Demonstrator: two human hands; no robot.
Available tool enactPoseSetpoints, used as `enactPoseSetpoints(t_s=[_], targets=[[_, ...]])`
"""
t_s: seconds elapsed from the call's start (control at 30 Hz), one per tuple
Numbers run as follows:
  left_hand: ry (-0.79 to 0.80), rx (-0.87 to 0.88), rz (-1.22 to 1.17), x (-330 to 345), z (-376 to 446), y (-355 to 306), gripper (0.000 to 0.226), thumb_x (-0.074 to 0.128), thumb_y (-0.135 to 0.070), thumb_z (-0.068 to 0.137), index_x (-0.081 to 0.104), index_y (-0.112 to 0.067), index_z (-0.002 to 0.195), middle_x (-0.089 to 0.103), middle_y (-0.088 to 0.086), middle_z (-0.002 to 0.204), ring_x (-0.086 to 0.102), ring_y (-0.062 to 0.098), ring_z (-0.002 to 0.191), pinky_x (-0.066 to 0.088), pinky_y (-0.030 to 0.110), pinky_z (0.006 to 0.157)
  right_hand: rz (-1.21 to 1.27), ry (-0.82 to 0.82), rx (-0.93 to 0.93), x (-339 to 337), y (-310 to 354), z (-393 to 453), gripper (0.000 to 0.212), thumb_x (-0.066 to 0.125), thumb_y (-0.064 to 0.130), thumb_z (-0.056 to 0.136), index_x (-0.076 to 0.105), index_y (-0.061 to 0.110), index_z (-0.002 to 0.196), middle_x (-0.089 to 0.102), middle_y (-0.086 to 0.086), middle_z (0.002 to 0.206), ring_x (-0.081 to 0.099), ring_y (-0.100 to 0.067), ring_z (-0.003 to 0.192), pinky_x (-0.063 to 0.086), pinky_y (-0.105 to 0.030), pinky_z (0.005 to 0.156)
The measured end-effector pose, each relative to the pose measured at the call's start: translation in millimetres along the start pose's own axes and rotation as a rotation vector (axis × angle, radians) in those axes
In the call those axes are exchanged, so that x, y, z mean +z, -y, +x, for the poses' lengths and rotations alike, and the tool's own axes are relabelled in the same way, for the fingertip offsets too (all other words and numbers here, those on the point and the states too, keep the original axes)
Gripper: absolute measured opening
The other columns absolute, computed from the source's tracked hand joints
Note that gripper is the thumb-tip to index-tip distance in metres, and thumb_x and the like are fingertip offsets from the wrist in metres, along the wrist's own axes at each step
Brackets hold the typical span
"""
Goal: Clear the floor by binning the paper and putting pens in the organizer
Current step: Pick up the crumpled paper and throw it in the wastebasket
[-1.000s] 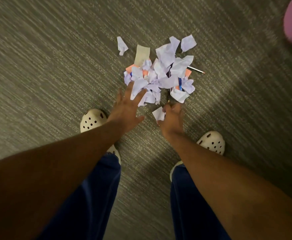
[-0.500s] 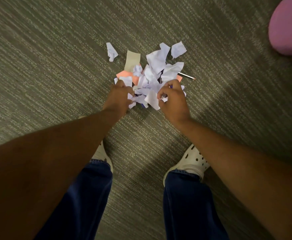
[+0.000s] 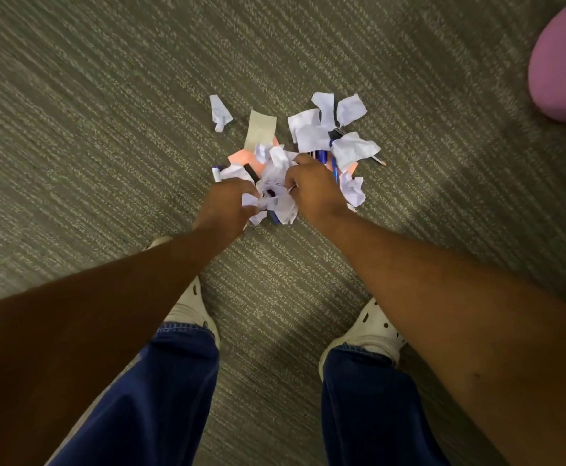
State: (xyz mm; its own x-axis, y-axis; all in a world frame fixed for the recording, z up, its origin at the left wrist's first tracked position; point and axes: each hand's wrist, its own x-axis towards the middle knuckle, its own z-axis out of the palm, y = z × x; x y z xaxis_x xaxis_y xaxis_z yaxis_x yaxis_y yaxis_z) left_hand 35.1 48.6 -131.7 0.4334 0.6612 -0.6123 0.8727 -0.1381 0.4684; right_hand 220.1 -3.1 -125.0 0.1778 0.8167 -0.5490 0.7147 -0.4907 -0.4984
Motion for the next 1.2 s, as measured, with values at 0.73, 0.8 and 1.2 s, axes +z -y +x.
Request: enactPoseSetpoints(t_s=[0.73,0.8,1.2], targets=[[-0.189,-0.081,-0.710,-84,-59,-250,0.017,0.090,-0.018,0.078,0.074,-0.021,0.085,0.078,-0.001,0.088,0.074,0.014,0.083,0.060,0.031,0.075,1.467,-0.453,0.523,-191,-42,-162,0.012,0.084,-0.004,0.080,0.076,0.000,0.087,0.078,-0.014,0.093,0.076,-0.022,0.072,0.062,-0.026,0.062],[-0.149,-0.009,-0.735,-92,-55,-309,0.018,0.090,-0.018,0.077,0.074,-0.026,0.081,0.078,0.001,0.089,0.074,0.017,0.083,0.061,0.034,0.074,1.526,-0.567,0.507,-242,-55,-176,0.014,0.085,-0.003,0.079,0.076,0.002,0.088,0.078,-0.013,0.092,0.076,-0.020,0.073,0.061,-0.025,0.062],[0.062,0.049,-0.764,-77,13,-596,0.025,0.090,-0.010,0.075,0.066,-0.017,0.076,0.074,0.006,0.079,0.073,0.021,0.062,0.062,0.035,0.060,1.496,-0.865,0.595,-461,-176,-187,0.033,0.081,-0.012,0.080,0.067,-0.007,0.109,0.073,-0.022,0.099,0.072,-0.023,0.070,0.061,-0.024,0.058]])
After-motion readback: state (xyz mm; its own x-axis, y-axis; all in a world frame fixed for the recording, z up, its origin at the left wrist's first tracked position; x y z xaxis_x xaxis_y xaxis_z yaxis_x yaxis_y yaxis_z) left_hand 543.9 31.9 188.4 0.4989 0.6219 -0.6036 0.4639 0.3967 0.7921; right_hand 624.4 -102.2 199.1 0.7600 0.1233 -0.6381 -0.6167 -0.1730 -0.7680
